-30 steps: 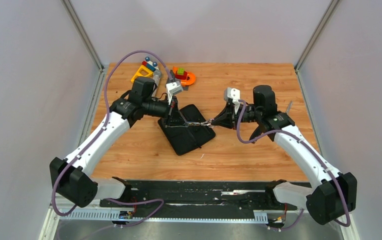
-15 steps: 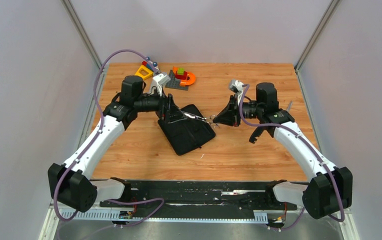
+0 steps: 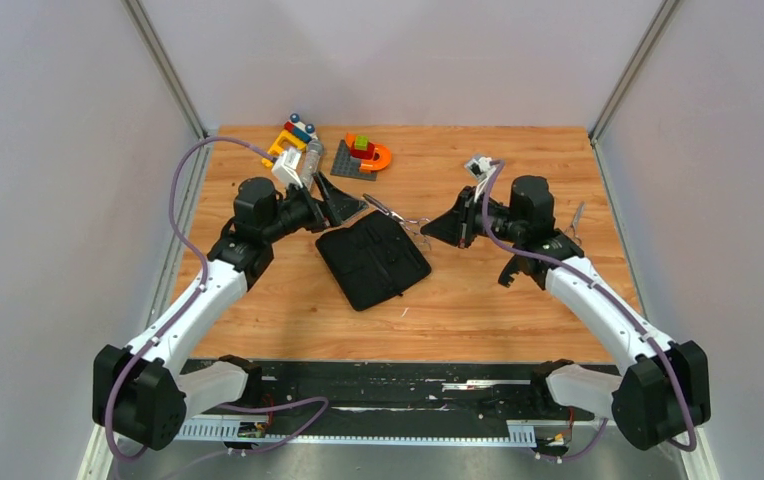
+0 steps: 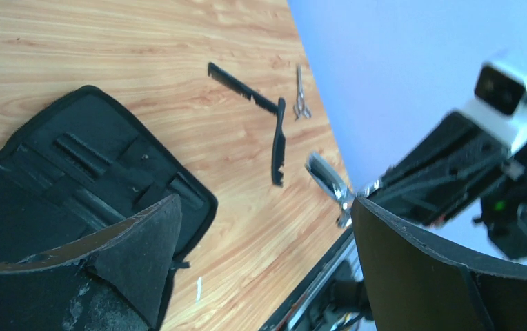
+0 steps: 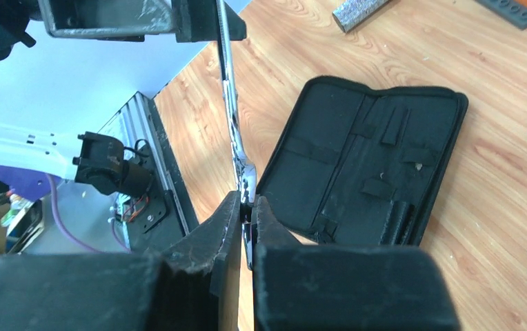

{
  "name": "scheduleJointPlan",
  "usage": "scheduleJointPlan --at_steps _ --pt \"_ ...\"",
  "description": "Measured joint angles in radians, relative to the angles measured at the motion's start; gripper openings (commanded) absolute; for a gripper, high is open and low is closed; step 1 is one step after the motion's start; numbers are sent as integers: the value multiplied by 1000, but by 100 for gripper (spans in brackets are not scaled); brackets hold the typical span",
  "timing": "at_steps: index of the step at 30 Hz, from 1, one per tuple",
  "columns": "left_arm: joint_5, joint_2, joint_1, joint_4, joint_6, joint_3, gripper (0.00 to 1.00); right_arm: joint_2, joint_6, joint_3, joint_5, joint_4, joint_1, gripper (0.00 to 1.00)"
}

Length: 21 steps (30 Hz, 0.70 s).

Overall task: Sort the hair-cutting tools
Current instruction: Pick up the scissors from the center of the board.

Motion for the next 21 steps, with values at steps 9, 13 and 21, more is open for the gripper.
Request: scheduleJointPlan --at_steps 9,13,21 --pt "-148 15 -30 -19 -222 66 100 -38 -35 -14 259 19 161 0" --pt "-162 56 -47 -14 -303 94 97 -38 -67 -14 347 18 208 0" --pt "-195 148 -94 -51 -390 95 68 -37 -127 -14 462 18 266 0"
